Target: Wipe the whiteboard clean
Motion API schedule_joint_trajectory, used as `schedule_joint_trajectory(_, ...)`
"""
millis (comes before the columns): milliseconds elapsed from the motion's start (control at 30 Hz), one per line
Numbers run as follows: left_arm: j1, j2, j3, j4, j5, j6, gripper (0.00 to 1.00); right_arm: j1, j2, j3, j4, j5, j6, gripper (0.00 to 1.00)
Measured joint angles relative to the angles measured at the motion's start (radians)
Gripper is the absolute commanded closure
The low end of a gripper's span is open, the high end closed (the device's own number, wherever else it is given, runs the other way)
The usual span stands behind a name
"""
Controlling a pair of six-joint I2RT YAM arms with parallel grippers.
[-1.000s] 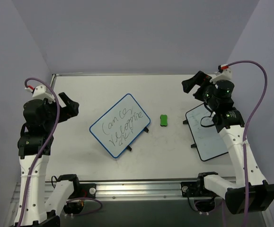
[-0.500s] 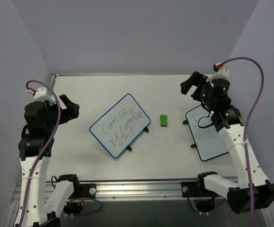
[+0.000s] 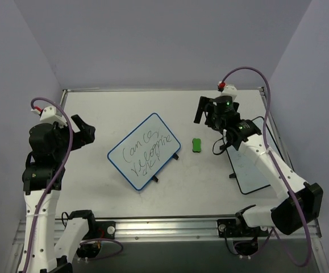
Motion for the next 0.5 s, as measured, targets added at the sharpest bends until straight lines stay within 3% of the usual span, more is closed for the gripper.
schedule_joint_trajectory(267,0.000,-0.002,-0.002,0.000,0.000,0.000,0.06,0.020,0.106,-0.057,0.042,0.031,-0.004,0.17)
schedule_joint_trajectory(500,0.000,-0.002,-0.002,0.000,0.000,0.000,0.06,0.025,0.244,-0.087,0.094,0.030,-0.003,0.41)
